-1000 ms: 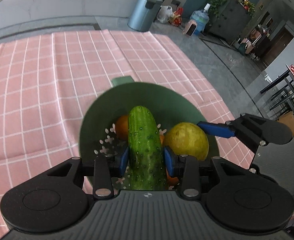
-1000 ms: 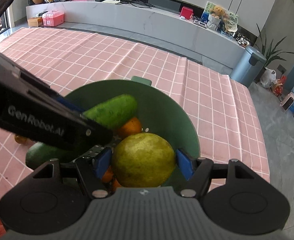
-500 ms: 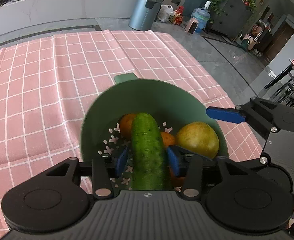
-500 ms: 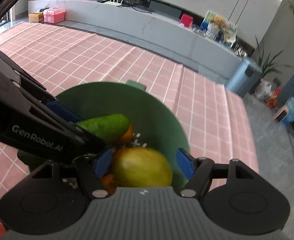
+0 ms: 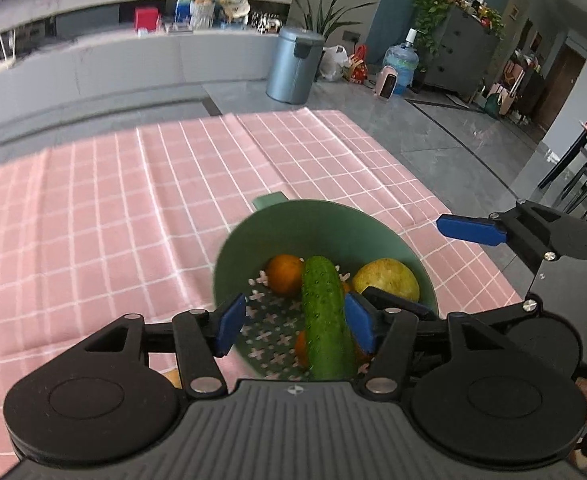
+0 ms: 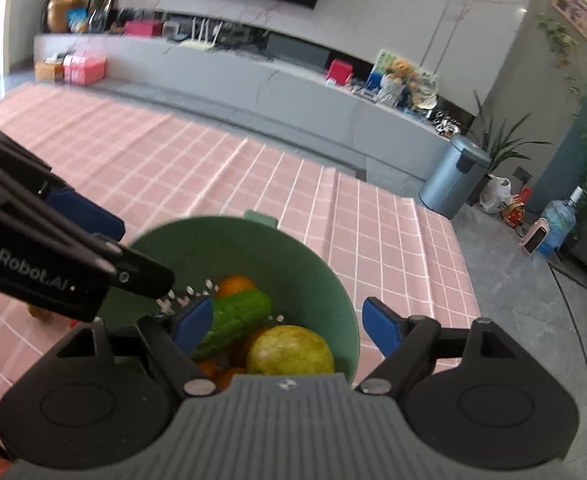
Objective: Organize fruits
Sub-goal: 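Open the left tool releasing the cucumber while the right tool releases the pomelo, then move both open tools down toward the small brown fruits and red cherry tomato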
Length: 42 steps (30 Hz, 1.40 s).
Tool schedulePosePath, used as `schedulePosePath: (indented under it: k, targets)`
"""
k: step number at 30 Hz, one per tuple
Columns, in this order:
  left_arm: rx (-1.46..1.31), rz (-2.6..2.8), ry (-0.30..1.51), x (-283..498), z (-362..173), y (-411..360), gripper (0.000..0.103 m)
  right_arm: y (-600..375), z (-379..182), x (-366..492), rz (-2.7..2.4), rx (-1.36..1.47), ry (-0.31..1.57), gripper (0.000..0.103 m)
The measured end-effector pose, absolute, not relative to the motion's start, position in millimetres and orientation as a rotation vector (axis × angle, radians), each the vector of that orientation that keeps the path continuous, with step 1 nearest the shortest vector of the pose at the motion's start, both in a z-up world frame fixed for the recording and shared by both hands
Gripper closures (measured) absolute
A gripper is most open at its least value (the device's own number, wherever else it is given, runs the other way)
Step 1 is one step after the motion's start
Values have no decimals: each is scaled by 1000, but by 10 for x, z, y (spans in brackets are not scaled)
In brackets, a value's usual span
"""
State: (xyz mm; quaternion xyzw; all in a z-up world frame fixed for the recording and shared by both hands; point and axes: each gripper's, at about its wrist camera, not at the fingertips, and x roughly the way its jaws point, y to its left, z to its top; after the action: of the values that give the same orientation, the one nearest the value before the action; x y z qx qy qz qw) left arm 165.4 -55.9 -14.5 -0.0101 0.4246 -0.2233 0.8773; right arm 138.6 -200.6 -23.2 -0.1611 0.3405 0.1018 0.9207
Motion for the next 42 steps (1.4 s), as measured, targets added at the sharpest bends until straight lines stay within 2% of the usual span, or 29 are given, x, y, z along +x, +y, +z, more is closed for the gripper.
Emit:
schedulePosePath:
  k: [12,27,32,39,42]
  targets:
    - [62,-399,779,1189,110,-138,36,-1710,-80,833,205,-100,626,22]
    - [75,-427,782,915,-144,232,36,-1423,-336,408,197,44,669,23]
    - [44,-447,788,913,-243,357,36,-1295,-470,400,218,34,707,34]
    - [-6,-435,823,980,-425,506,41,-1144,-628,515,226,13,747,34]
    - [-32,-434,842,1006,-500,560,45,-1118,-692,611,216,1,761,39]
